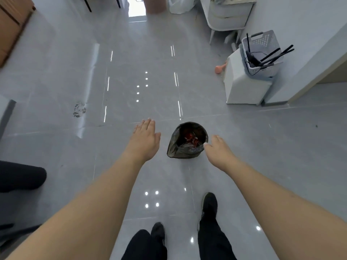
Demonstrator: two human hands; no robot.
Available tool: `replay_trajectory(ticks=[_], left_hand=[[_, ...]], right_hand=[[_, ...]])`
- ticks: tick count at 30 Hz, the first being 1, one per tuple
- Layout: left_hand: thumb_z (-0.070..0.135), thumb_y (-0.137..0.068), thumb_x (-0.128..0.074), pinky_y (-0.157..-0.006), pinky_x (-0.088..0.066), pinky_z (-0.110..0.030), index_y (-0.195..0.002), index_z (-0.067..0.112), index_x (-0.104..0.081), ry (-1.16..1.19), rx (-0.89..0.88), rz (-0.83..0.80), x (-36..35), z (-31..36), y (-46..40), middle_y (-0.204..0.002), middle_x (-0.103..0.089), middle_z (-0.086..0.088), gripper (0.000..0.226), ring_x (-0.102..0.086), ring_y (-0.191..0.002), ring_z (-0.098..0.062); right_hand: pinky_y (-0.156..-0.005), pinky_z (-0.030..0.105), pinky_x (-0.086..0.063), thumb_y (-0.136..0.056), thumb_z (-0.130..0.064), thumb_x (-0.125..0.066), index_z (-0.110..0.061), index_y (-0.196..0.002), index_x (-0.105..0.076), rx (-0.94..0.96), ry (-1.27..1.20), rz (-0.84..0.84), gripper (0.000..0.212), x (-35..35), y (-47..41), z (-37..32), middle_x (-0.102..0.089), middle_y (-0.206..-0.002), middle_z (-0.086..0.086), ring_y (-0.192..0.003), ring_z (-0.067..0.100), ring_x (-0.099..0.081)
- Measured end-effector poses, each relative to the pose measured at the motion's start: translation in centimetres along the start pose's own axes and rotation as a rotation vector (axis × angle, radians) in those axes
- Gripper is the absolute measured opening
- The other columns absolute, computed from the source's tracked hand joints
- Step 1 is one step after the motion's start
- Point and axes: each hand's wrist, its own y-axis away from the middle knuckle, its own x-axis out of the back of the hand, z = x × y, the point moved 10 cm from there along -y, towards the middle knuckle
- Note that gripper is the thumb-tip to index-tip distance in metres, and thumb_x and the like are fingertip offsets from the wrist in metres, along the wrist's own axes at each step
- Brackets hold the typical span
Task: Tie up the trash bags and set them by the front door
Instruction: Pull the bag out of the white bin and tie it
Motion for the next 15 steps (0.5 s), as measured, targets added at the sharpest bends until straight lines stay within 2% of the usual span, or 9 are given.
replay_trajectory(ticks=[2,3,7,10,13,15], left_hand=[[0.03,-0.103,-0.028,-0.121,-0.005,-0.038,-0.151,0.004,-0.017,0.029,0.029,-0.014,-3.9,-0.4,-3.7,-0.16,-0.015,-0.012,0.055,-0.009,-0.149,-0.025],[0.03,-0.104,-0.028,-0.121,-0.005,-0.037,-0.151,0.004,-0.017,0.037,0.039,-0.028,-6.3,-0.7,-5.6,-0.16,-0.014,-0.012,0.055,-0.008,-0.149,-0.025],[0.033,-0.103,-0.028,-0.12,-0.007,-0.038,-0.151,0.004,-0.017,0.063,0.072,-0.046,-18.1,-3.0,-13.8,-0.16,-0.015,-0.011,0.057,-0.01,-0.149,-0.025],[0.043,-0.101,-0.027,-0.12,-0.011,-0.042,-0.151,0.005,-0.019,0.128,0.227,-0.05,-28.6,-6.8,-18.7,-0.159,-0.019,-0.011,0.063,-0.013,-0.148,-0.026],[0.054,-0.099,-0.023,-0.117,-0.017,-0.044,-0.149,0.005,-0.024,0.365,0.453,-0.063,-38.7,-11.2,-22.7,-0.157,-0.025,-0.014,0.07,-0.021,-0.145,-0.029],[0.056,-0.099,-0.02,-0.116,-0.017,-0.045,-0.151,0.008,-0.023,0.649,0.608,-0.082,-43.7,-13.3,-25.2,-0.158,-0.021,-0.013,0.072,-0.02,-0.145,-0.03]], right_hand=[[-0.109,0.041,-0.031,-0.099,-0.025,-0.035,0.0,-0.124,-0.044,-0.056,-0.082,0.043,0.037,-0.6,-5.3,2.8,-0.043,-0.14,0.018,-0.129,0.032,-0.038],[-0.108,0.04,-0.03,-0.099,-0.024,-0.035,-0.002,-0.123,-0.044,-0.092,-0.126,0.061,0.034,-1.2,-7.8,4.5,-0.043,-0.14,0.018,-0.129,0.032,-0.039],[-0.107,0.038,-0.029,-0.099,-0.023,-0.035,0.0,-0.139,-0.038,-0.212,-0.299,0.125,0.047,-6.8,-18.1,12.3,-0.038,-0.147,0.018,-0.135,0.033,-0.035],[-0.105,0.04,-0.031,-0.099,-0.027,-0.035,-0.001,-0.14,-0.039,-0.396,-0.549,0.174,0.048,-13.4,-25.6,19.4,-0.039,-0.147,0.015,-0.133,0.033,-0.038],[-0.112,0.042,-0.024,-0.102,-0.03,-0.033,-0.008,-0.148,-0.031,-0.528,-0.876,0.159,0.051,-20.0,-32.7,25.0,-0.031,-0.153,0.008,-0.139,0.029,-0.031],[-0.113,0.044,-0.026,-0.101,-0.031,-0.035,-0.011,-0.149,-0.028,-0.542,-0.948,0.133,0.052,-23.3,-37.3,27.6,-0.029,-0.155,0.009,-0.139,0.031,-0.032]])
